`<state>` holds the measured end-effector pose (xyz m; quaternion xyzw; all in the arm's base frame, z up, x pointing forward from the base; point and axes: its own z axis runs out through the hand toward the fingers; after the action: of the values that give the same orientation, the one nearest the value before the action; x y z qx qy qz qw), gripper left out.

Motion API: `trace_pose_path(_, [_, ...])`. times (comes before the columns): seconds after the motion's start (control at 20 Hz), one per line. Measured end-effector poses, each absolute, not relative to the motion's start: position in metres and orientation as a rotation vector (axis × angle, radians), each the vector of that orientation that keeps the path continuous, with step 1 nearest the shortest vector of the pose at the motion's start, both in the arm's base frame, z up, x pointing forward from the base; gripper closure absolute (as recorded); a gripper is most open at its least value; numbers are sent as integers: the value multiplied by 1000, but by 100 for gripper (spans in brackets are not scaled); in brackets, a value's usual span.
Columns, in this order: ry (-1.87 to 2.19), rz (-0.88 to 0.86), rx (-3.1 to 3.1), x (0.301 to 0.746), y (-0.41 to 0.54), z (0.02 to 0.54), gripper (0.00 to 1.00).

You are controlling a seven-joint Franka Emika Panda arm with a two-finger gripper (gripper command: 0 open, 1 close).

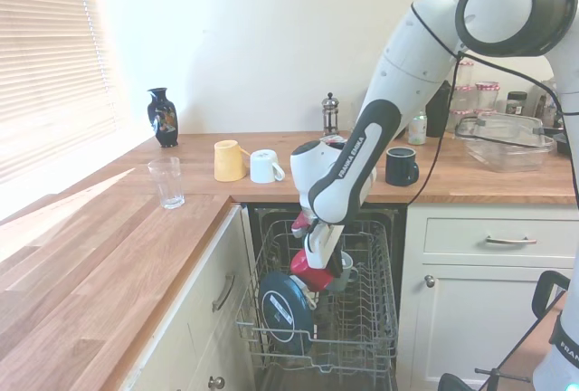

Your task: Unload a mug from dishwasher

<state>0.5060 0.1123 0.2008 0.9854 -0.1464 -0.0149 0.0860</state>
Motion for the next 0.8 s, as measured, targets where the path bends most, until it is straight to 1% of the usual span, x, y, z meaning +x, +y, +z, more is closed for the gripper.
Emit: trace_pose_path(0.8, [-744, 126, 3050, 526, 68, 298, 100])
